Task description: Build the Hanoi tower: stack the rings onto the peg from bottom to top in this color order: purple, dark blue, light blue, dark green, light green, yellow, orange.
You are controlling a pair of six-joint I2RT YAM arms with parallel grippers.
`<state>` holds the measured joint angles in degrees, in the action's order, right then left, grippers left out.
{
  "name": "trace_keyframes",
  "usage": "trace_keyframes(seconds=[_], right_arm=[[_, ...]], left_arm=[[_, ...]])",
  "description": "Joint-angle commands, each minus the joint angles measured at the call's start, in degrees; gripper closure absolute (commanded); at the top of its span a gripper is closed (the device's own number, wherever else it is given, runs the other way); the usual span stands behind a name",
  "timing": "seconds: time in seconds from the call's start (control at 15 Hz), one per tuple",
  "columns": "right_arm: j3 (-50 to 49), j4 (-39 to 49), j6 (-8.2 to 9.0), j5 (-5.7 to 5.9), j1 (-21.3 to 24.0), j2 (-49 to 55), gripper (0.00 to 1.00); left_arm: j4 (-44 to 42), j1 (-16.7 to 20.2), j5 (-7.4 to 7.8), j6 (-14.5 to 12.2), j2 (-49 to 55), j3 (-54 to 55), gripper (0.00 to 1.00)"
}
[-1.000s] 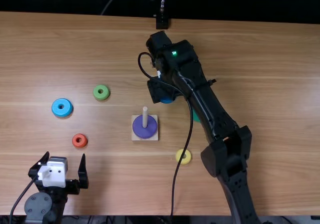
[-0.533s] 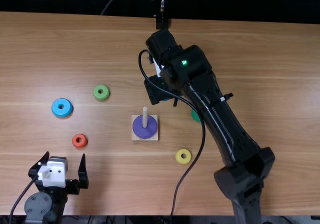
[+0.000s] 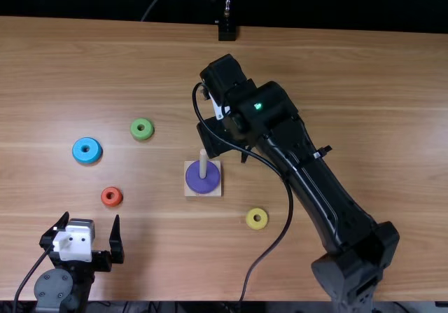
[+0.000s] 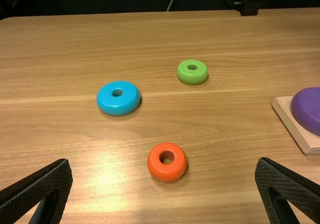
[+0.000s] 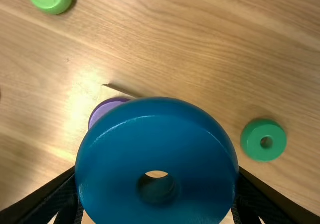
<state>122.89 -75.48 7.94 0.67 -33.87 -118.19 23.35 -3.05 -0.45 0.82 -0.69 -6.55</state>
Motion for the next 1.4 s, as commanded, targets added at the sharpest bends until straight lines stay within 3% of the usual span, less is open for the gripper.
trace_keyframes(seconds=[0.0,0.33,0.67,1.33], right_arm=[[0.0,-0.2,0.07,0.07,-1.6,5.3,1.00],[0.2,-1.8,0.07,0.07,-2.3,5.8,1.00],[1.1,-2.8,0.70,0.07,-6.3,5.8,1.00],[0.9,-2.3,0.49,0.07,-6.2,4.9,1.00]], left_arm=[[2.6,-0.6,-0.29,-0.1,0.7,6.5,0.00],[2.6,-0.6,-0.29,-0.1,0.7,6.5,0.00],[2.6,-0.5,-0.29,-0.1,0.7,6.5,0.00],[2.6,-0.6,-0.29,-0.1,0.7,6.5,0.00]])
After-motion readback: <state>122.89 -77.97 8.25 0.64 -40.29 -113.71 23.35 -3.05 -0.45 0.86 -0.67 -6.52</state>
